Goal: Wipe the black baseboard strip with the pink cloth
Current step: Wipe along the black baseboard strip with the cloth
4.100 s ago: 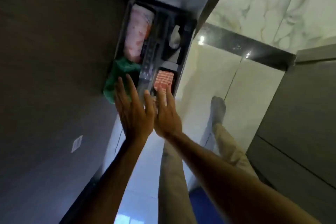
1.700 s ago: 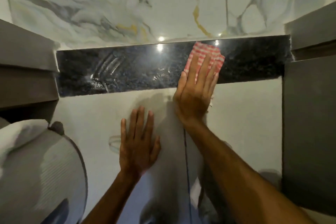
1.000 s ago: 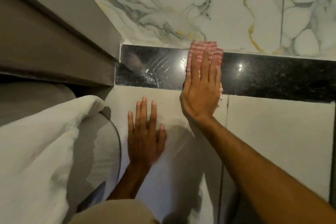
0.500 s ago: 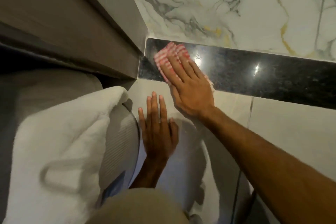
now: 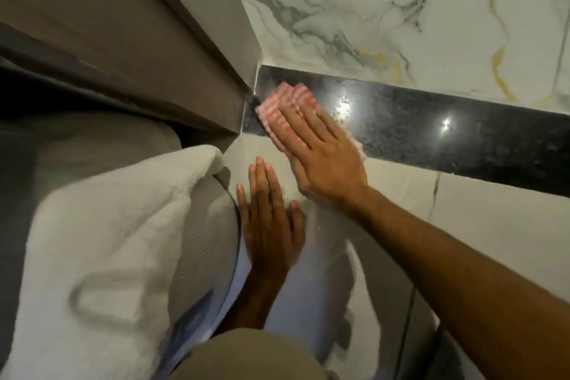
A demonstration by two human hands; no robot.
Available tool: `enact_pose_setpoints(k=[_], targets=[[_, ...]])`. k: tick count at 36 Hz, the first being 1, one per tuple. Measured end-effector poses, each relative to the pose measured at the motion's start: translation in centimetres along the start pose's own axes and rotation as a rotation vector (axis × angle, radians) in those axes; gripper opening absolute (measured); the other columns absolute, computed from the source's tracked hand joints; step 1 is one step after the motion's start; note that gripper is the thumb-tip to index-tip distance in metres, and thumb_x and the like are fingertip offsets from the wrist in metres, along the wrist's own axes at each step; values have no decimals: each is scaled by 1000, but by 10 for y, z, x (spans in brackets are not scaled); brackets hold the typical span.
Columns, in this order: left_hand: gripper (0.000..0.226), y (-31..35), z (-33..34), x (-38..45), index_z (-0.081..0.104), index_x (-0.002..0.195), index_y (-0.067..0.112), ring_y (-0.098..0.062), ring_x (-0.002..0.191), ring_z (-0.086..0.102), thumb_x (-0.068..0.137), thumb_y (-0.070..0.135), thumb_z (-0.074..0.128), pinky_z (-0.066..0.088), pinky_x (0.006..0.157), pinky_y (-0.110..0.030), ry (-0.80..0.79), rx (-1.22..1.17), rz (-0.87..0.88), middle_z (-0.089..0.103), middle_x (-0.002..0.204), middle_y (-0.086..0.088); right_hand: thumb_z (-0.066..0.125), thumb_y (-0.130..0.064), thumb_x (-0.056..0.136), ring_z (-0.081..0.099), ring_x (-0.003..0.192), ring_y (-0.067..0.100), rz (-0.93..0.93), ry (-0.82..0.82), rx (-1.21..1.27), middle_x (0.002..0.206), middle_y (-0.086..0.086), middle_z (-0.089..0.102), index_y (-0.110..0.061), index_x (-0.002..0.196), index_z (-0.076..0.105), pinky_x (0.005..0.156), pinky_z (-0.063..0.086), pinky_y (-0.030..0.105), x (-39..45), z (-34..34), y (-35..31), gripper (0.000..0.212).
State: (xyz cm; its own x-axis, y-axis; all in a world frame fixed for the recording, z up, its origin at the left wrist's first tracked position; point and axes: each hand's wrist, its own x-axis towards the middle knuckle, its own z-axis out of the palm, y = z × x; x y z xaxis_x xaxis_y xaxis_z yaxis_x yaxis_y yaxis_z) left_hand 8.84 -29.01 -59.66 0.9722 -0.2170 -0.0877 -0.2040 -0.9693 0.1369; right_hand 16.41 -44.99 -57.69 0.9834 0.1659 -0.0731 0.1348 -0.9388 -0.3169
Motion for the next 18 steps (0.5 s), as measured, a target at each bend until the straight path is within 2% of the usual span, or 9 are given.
enact_pose_setpoints(k=[2,4,6,8,10,11,13,16,18], targets=[[72,2,-4,0,17,173,3,-31,171,14,114,44,16,16,139,-57,-10,-11,-16,16,183,-17,30,-37,116,9,175,28,-75,-38,-69,187,7,14,-23,177,19,143,19,52,-39,-3,11,64],[71,2,-6,0,20,172,2,-33,170,19,114,43,19,22,137,-60,-17,-27,-20,18,182,-19,35,-37,116,11,175,27,-23,-2,-78,186,6,16,-23,176,23,142,20,53,-74,-6,23,63],[71,2,-5,0,22,171,2,-35,169,22,112,40,24,25,136,-61,-12,-40,-20,20,181,-19,39,-35,114,14,174,27,137,76,-57,185,6,21,-23,176,26,143,18,52,-85,-9,29,64],[71,2,-4,1,22,171,2,-35,168,23,111,39,26,24,136,-60,2,-34,-22,21,181,-18,38,-36,115,16,174,27,390,173,-41,185,7,22,-22,176,25,144,14,48,-65,-10,26,64],[70,2,-1,0,21,172,3,-34,169,21,111,38,27,22,138,-57,9,-23,-21,21,181,-18,36,-37,117,14,174,28,611,242,-24,186,8,17,-20,177,19,144,12,47,-28,-10,15,64],[70,1,0,-1,20,172,4,-33,169,19,111,37,28,19,139,-56,14,-23,-21,20,182,-17,34,-37,118,11,175,29,663,246,-1,187,9,12,-20,178,15,144,11,49,-8,-9,9,66],[69,0,3,-1,18,173,4,-31,171,13,111,34,30,14,140,-54,27,-22,-29,17,182,-17,32,-37,118,3,175,30,572,173,34,188,9,5,-21,178,8,144,9,51,27,-4,-4,67],[67,0,3,-2,18,172,1,-33,171,13,113,33,24,15,140,-56,9,18,-52,18,182,-20,33,-40,118,2,175,29,103,9,26,188,8,6,-25,178,10,145,6,51,37,3,-24,66],[68,0,-2,-2,21,171,-1,-36,169,18,116,38,13,20,138,-58,-10,30,-52,22,180,-23,33,-39,118,2,175,28,-59,-64,10,188,7,6,-25,178,9,145,6,49,14,2,-26,66]])
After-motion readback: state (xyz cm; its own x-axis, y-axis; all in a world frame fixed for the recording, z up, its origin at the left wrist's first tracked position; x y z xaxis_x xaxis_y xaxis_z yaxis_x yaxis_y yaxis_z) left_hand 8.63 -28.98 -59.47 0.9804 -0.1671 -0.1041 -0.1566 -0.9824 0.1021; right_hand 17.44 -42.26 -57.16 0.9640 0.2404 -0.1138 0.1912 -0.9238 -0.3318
